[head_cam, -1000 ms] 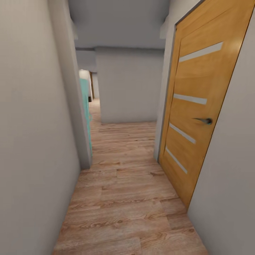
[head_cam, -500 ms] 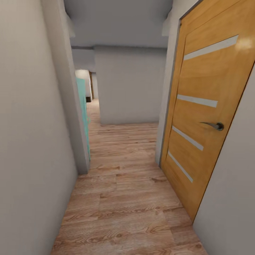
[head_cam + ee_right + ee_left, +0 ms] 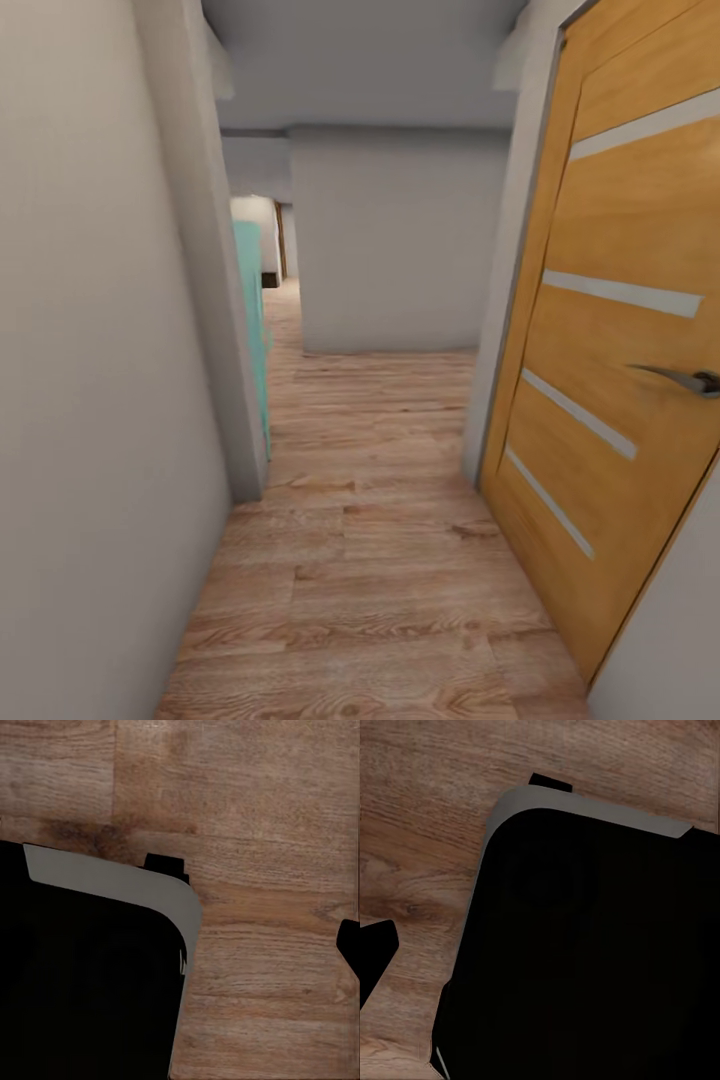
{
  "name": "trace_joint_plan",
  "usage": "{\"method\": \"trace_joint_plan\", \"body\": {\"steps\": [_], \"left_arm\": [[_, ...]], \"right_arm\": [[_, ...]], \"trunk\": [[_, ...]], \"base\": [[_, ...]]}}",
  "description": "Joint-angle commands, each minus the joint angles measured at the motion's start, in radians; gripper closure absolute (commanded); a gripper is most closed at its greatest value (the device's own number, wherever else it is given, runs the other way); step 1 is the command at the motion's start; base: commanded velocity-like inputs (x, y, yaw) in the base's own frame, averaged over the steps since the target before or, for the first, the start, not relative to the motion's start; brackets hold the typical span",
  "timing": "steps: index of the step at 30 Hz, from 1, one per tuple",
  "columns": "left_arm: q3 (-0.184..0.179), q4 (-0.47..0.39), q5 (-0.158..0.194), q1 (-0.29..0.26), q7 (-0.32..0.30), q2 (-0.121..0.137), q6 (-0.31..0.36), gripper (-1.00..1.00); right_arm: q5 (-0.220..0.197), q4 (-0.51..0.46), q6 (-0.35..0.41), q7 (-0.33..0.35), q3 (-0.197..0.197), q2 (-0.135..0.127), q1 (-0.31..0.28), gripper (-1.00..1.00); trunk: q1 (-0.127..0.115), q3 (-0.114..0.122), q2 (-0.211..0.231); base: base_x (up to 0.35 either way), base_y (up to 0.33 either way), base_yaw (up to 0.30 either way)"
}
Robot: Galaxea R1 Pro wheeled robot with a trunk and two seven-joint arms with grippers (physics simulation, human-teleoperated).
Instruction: Move the two storage containers from the living room to the garage. In the garage, place one container on the floor and stack the other container on top of it (either order is fine).
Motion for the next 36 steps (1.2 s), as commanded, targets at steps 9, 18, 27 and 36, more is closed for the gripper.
{"method": "trace_joint_plan", "body": {"steps": [9,18,27,36], "left_arm": [[0.0,0.001,0.004,0.0,0.003,0.0,-0.005,-1.0],[0.0,0.001,0.004,0.0,0.003,0.0,-0.004,-1.0],[0.0,0.003,0.004,0.0,0.003,0.0,-0.006,-1.0],[0.0,0.003,0.003,0.0,0.003,0.0,-0.006,-1.0]], "right_arm": [[0.002,0.003,-0.008,0.003,0.004,-0.006,-0.001,-1.0],[0.006,0.003,-0.007,0.003,0.006,-0.008,-0.001,-1.0],[0.009,0.002,-0.01,0.003,0.008,-0.008,-0.001,-1.0],[0.01,0.001,-0.01,0.003,0.01,-0.007,-0.001,-1.0]], "trunk": [[0.001,-0.002,0.0],[0.001,-0.002,0.0],[0.001,-0.002,0.0],[0.001,-0.002,0.0]], "base": [[0.321,0.0,0.073],[0.321,0.0,0.002],[0.321,0.0,0.0],[0.321,0.0,0.0]]}}
